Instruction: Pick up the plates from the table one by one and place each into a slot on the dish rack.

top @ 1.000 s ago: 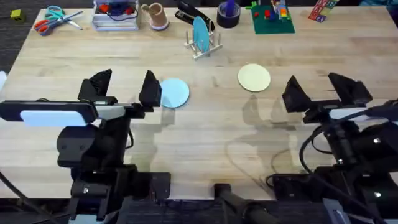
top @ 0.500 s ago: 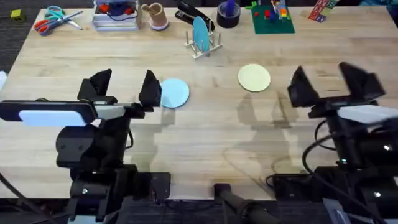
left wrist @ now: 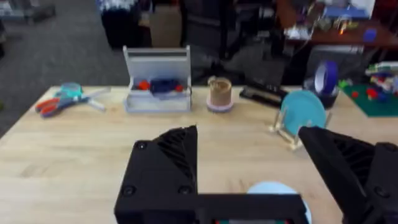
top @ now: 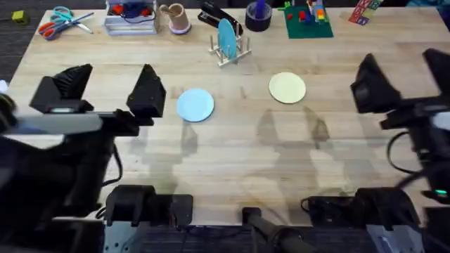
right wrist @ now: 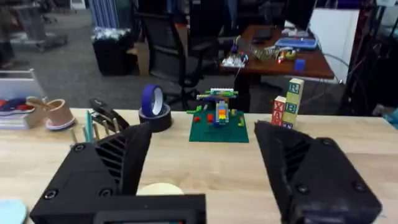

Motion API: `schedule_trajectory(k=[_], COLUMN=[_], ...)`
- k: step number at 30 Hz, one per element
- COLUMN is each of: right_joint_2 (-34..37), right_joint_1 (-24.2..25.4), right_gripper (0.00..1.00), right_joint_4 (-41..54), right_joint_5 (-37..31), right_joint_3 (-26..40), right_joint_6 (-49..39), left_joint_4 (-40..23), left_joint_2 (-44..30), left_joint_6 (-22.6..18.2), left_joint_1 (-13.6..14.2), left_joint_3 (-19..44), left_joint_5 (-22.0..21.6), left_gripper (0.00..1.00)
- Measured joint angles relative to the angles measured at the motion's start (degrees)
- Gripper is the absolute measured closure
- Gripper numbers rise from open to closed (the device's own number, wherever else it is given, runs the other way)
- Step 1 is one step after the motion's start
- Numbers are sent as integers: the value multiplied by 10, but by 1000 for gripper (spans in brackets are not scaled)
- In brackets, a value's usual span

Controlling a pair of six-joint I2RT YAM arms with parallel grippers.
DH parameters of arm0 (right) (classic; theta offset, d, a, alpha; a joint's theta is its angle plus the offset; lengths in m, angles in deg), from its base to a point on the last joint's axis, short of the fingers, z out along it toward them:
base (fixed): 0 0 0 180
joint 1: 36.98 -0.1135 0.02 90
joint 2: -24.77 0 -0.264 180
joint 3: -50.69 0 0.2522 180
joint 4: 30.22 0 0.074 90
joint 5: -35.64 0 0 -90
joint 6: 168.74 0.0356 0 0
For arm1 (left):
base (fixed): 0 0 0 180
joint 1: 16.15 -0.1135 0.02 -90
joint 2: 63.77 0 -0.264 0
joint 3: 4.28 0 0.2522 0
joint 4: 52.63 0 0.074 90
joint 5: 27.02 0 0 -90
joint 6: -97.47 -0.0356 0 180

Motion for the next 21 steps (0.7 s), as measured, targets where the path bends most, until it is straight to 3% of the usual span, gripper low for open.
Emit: schedule_trajectory(k=[11,21], right_joint_2=[206,408], right_joint_1=[0,0], right_gripper=[7,8], right_joint_4=[279,479], right_joint_5=[0,4], right_joint_3=[254,439], right_joint_6=[2,2], left_joint_4=[-242,-408], left_joint_2=[-205,-399], left_joint_6=[8,17], left_joint_1=[0,0], left_joint_3=[239,388], left_joint_5=[-1,16], left_gripper=[8,9])
